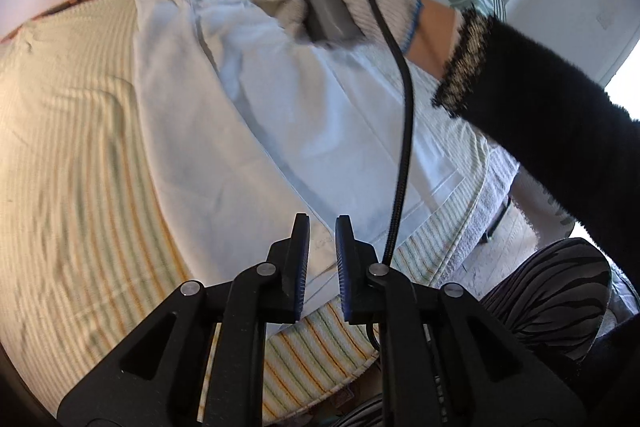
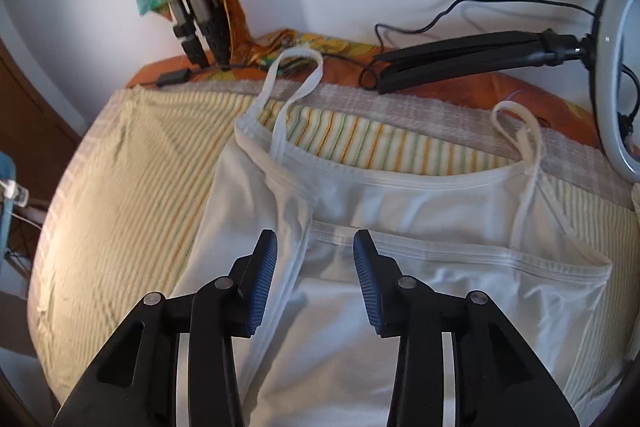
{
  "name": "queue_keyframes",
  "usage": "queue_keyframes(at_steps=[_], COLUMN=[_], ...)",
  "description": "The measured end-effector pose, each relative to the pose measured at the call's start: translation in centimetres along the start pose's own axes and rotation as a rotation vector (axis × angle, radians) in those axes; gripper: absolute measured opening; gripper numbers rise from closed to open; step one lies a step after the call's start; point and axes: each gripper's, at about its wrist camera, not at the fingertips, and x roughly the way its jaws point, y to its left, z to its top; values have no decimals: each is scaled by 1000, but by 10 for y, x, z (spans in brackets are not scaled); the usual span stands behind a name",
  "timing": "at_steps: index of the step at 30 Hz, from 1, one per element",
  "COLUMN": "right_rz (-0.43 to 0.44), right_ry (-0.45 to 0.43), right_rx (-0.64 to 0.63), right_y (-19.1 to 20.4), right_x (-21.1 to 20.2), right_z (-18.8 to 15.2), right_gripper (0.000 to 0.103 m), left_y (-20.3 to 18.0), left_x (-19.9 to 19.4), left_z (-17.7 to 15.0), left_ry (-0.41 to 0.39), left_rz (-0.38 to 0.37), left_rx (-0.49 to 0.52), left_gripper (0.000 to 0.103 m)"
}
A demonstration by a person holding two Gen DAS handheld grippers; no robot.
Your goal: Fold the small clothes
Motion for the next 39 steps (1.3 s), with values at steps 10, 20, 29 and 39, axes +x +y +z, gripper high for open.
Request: queue_keyframes(at_steps=[10,20,29,39], right_rz=[2,-80,-151,-109], right_ry=[-100,-149,-162,-139], right_rx=[28,52,139,240], right_y=[-40,-100,-173,-225], right_x=[-91,-175,-212,-187], right_z=[-39,-100,-148,-153], right_gripper=[38,38,45,45], left_y=[-14,-75,-145,-175], left_x=[-18,8,96,136], left_z=[5,57,67,48], left_ry=[-92,-66,133,229], left_rz=[73,95,4,-3], left_rx=[8,208,373,424], left_gripper=[11,11,12,62])
